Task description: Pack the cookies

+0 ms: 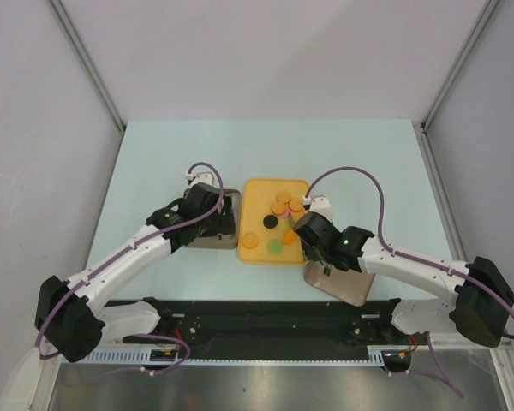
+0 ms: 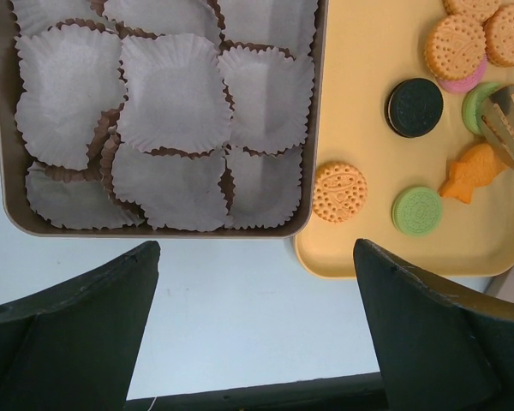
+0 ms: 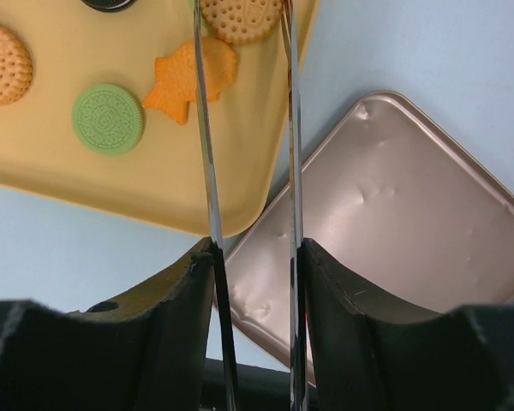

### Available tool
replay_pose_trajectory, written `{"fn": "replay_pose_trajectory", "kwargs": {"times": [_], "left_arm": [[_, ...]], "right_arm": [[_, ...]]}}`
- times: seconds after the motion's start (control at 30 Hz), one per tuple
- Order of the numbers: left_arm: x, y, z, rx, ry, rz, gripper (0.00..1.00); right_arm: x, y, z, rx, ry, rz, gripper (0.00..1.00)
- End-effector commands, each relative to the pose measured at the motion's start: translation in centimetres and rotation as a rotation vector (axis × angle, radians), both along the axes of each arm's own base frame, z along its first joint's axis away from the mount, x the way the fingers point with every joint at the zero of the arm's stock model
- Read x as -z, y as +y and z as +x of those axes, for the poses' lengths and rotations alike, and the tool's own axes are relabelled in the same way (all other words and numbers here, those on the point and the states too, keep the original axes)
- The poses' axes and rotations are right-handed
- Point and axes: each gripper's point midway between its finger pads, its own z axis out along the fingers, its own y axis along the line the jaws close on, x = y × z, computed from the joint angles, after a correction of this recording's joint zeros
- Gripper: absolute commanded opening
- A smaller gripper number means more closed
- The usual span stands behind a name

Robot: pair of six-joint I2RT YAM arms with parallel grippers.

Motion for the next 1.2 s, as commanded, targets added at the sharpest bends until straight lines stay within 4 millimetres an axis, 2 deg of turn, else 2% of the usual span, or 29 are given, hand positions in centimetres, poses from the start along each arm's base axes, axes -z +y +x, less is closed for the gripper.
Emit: {"fn": "replay_pose_trajectory", "kwargs": {"times": [0.0,0.17,0.27,0.43,0.63,0.73,0.77,0.83,0.87,0.93,0.97,1.0,1.07,1.1,1.17], "left_arm": [[-0.3,-0.5,0.2,-0.001,-0.017,-0.026,1.0],[-0.5,-0.5,0.2,-0.001,-0.019,-0.028,1.0],[-0.7,-0.3,0.2,-0.006,-0.026,-0.026,1.0],[-1.5,-0.2,0.3,-0.012,-0.045,-0.031,1.0],[-2.1,-0.1,0.2,-0.019,-0.055,-0.042,1.0],[-3.2,0.8,0.1,-0.074,-0.077,-0.05,1.0],[-3.5,1.9,0.2,-0.122,-0.093,-0.024,1.0],[-5.0,3.1,0.3,-0.203,-0.139,-0.053,1.0],[-5.3,4.0,0.2,-0.241,-0.148,-0.05,1.0],[-5.9,5.6,0.1,-0.319,-0.165,-0.089,1.0],[-5.9,6.0,-0.1,-0.335,-0.154,-0.109,1.0],[-5.8,7.2,0.0,-0.391,-0.15,-0.123,1.0],[-5.2,8.3,-0.5,-0.434,-0.128,-0.132,1.0],[-5.0,9.1,-0.5,-0.473,-0.121,-0.132,1.0],[-4.4,10.0,-1.1,-0.514,-0.098,-0.117,0.99]], "right_arm": [[-0.6,0.7,0.6,0.024,-0.033,0.039,0.44],[-1.1,0.6,0.8,0.032,-0.047,0.044,0.4],[-2.5,0.5,0.9,0.038,-0.08,0.057,0.39],[-6.0,0.7,1.6,0.039,-0.144,0.08,0.38],[-8.3,1.3,1.9,0.019,-0.177,0.093,0.38],[-9.5,2.7,2.0,-0.019,-0.193,0.138,0.37],[-10.7,3.7,2.4,-0.042,-0.217,0.17,0.34],[-11.4,5.3,2.5,-0.089,-0.22,0.196,0.34],[-12.3,6.5,3.1,-0.114,-0.236,0.209,0.3],[-12.9,8.2,3.1,-0.161,-0.238,0.215,0.29],[-12.1,9.2,3.4,-0.181,-0.225,0.188,0.28],[-13.2,10.2,3.8,-0.205,-0.242,0.196,0.27],[-13.3,11.6,4.0,-0.241,-0.241,0.189,0.18],[-13.3,12.7,4.3,-0.265,-0.236,0.182,0.16],[-13.5,13.8,4.6,-0.286,-0.238,0.191,0.03]]}}
